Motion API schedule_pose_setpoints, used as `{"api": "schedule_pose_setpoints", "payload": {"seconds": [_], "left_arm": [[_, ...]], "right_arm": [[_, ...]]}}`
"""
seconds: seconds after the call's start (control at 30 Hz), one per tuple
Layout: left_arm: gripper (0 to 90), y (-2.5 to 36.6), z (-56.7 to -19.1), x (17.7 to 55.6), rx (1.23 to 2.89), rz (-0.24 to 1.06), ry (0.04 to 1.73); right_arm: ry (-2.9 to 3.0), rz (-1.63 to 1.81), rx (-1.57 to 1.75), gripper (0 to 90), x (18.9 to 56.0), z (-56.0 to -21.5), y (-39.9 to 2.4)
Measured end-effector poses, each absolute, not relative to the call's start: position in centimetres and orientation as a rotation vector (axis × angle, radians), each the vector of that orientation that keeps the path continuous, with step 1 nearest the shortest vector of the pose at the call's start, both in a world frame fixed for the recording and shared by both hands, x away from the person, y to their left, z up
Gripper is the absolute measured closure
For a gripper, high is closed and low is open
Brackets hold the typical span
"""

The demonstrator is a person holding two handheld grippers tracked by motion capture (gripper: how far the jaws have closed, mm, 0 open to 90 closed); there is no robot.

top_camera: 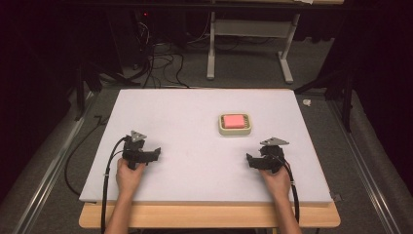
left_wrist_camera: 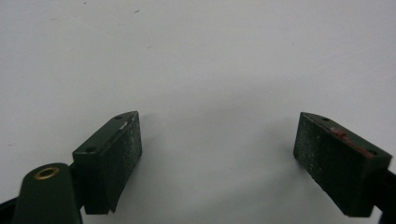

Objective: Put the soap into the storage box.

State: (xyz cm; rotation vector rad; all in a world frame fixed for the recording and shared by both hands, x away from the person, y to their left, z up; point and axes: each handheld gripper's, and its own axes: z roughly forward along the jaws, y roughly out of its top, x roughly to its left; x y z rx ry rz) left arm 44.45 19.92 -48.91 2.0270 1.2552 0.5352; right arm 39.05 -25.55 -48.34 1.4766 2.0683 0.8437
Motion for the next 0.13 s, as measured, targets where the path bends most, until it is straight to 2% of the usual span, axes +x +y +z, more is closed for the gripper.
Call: {"api": "schedule_pose_setpoints", "payload": {"seconds": [0.13], "left_arm": [[15.6, 19.92, -48.91, 44.46, 2.027, 0.535, 1.255]], "right_arm": [[2.068, 0.844, 1.475, 18.8, 39.05, -48.34, -25.55]]}}
